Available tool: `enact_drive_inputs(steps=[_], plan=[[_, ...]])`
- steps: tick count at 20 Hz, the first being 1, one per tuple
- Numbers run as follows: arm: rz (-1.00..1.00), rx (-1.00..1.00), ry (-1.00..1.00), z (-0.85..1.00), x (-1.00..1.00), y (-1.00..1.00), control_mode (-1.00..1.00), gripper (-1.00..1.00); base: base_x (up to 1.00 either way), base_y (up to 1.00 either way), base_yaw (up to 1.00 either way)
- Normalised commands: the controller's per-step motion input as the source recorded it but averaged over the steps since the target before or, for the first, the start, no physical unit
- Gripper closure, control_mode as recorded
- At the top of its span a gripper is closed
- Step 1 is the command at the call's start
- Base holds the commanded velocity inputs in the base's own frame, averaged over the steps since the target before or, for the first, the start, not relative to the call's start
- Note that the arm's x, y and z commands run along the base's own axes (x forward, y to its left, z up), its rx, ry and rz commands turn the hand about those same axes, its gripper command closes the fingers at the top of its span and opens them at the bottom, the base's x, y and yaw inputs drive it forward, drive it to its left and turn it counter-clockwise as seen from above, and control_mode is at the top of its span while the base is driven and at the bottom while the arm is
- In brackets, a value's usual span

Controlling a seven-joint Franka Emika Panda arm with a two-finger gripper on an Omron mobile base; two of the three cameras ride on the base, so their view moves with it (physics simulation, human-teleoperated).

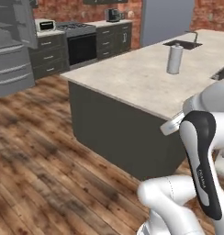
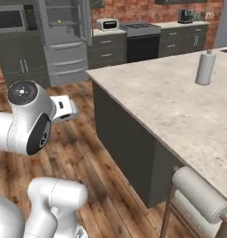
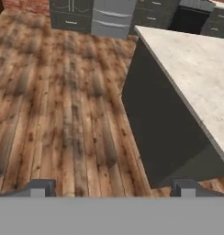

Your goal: Retrieve the mango and pear from the fridge and place them into the bowl on the dining table.

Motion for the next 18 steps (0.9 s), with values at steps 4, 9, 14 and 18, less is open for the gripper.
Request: enact_drive_inputs(steps=[4,9,14,18], plan=[[0.00,0.00,0.00,0.00,0.00,0.00,1.00,-1.00,0.89,0.89,0.53],[0.00,0.00,0.00,0.00,0.00,0.00,1.00,-1.00,1.00,0.50,0.44],[0.00,0.00,0.00,0.00,0.00,0.00,1.00,-1.00,1.00,0.22,0.31],[0.00,0.00,0.00,0.00,0.00,0.00,1.00,-1.00,1.00,0.01,0.16]])
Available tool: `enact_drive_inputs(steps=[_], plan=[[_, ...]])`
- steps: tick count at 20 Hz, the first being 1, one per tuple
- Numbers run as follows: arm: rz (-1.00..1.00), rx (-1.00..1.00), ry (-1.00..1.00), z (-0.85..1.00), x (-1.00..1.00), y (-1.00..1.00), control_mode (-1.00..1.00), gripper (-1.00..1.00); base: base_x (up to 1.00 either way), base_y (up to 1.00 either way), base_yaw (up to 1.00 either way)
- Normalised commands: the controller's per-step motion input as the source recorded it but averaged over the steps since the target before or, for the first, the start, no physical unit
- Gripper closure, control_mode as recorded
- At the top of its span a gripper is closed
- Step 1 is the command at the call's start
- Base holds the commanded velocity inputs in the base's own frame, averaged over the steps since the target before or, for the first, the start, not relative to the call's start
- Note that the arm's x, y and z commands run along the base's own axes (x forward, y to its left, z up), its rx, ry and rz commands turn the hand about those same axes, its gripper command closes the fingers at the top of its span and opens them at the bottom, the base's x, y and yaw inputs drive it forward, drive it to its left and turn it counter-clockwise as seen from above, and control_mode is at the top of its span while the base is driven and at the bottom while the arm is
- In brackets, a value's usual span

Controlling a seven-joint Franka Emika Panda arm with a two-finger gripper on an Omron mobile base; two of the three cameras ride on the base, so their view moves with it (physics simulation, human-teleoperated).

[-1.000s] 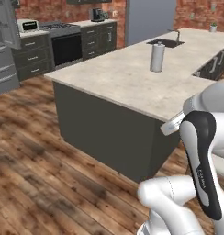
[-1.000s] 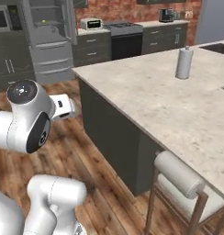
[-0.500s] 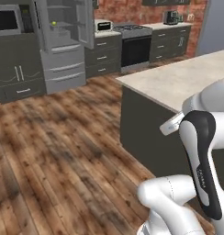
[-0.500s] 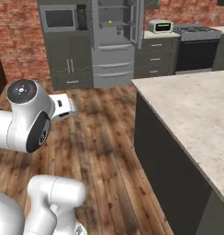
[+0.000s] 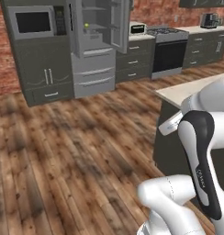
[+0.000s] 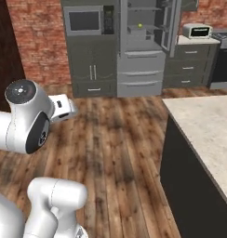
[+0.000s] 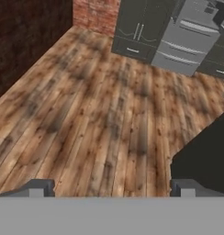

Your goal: Retrieve the mango and pear from the fridge and place them into the bowl on the dining table.

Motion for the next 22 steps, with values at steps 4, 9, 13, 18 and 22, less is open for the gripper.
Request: enact_drive_inputs(steps=[4,9,13,18,22], plan=[[0.00,0.00,0.00,0.00,0.00,0.00,1.00,-1.00,1.00,0.00,0.11],[0.00,0.00,0.00,0.00,0.00,0.00,1.00,-1.00,1.00,-0.04,0.05],[0.00,0.00,0.00,0.00,0.00,0.00,1.00,-1.00,1.00,-0.26,0.00],[0.00,0.00,0.00,0.00,0.00,0.00,1.00,-1.00,1.00,-0.48,0.00],[0.00,0.00,0.00,0.00,0.00,0.00,1.00,-1.00,1.00,-0.59,-0.03]])
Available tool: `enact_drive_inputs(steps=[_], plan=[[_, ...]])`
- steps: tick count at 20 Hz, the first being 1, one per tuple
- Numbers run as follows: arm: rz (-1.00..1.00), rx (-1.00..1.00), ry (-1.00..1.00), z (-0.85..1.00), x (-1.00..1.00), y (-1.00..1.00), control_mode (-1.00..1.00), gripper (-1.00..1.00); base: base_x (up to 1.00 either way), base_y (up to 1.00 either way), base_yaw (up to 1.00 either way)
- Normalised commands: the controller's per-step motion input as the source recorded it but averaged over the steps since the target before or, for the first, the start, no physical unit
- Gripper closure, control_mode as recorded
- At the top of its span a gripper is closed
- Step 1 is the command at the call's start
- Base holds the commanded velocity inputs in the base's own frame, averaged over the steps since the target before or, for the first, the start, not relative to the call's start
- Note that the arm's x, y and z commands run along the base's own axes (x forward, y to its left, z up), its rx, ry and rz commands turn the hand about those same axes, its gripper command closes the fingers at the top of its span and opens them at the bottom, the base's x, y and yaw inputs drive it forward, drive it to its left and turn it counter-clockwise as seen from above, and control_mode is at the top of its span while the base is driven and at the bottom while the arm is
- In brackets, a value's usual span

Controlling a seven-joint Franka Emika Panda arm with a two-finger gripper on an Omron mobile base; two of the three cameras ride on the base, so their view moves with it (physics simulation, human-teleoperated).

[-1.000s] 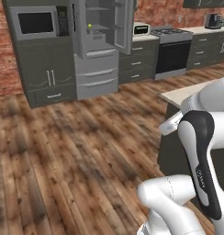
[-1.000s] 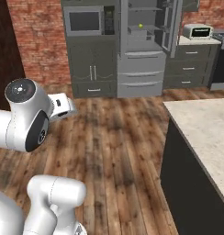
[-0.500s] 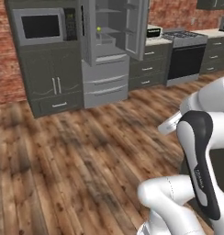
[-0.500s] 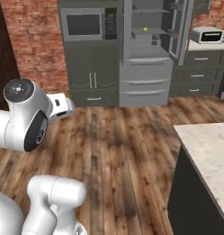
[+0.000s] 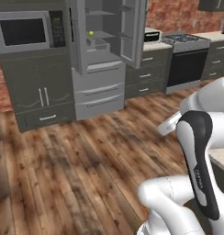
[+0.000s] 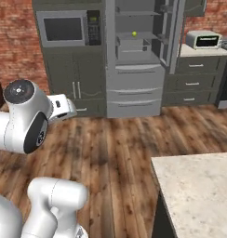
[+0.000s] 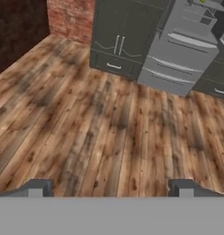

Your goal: Retrieve the mango and pear from the fridge and place them into the bowl on the dining table.

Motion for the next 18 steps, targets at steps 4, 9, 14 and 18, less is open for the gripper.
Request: enact_drive_inputs(steps=[4,9,14,18], plan=[[0.00,0.00,0.00,0.00,0.00,0.00,1.00,-1.00,1.00,-0.30,-0.07],[0.00,0.00,0.00,0.00,0.00,0.00,1.00,-1.00,1.00,0.03,-0.12],[0.00,0.00,0.00,0.00,0.00,0.00,1.00,-1.00,1.00,0.50,-0.17],[0.00,0.00,0.00,0.00,0.00,0.00,1.00,-1.00,0.84,0.15,-0.18]])
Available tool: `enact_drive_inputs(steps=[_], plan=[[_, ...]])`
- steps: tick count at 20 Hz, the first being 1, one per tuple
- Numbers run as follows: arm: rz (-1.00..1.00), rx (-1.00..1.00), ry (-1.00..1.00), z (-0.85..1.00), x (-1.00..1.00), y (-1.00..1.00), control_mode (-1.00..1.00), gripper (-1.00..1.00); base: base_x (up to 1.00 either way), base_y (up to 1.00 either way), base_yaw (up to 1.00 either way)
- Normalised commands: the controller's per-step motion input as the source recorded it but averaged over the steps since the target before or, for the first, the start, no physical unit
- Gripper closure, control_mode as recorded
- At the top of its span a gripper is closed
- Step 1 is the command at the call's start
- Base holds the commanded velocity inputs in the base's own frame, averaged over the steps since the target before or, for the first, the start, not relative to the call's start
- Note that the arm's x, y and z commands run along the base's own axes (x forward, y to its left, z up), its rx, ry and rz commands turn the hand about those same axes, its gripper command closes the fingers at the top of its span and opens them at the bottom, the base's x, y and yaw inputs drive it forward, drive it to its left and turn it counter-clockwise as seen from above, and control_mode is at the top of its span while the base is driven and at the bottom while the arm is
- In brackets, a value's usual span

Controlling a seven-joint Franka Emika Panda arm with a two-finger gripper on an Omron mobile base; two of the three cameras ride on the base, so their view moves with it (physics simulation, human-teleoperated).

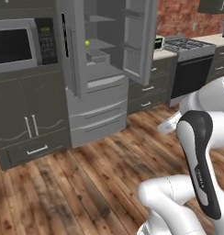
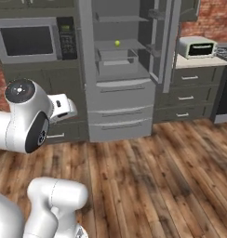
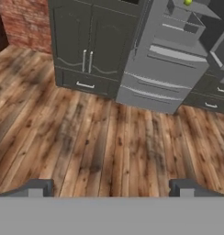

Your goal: Retrieve the mango and pear from the fridge and place them into the bowl on the dining table.

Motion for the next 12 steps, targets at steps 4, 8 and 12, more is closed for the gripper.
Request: enact_drive_inputs(steps=[4,8,12], plan=[[0.00,0.00,0.00,0.00,0.00,0.00,1.00,-1.00,0.45,-0.03,-0.14],[0.00,0.00,0.00,0.00,0.00,0.00,1.00,-1.00,0.42,-0.11,-0.12],[0.00,0.00,0.00,0.00,0.00,0.00,1.00,-1.00,0.49,-0.08,-0.12]])
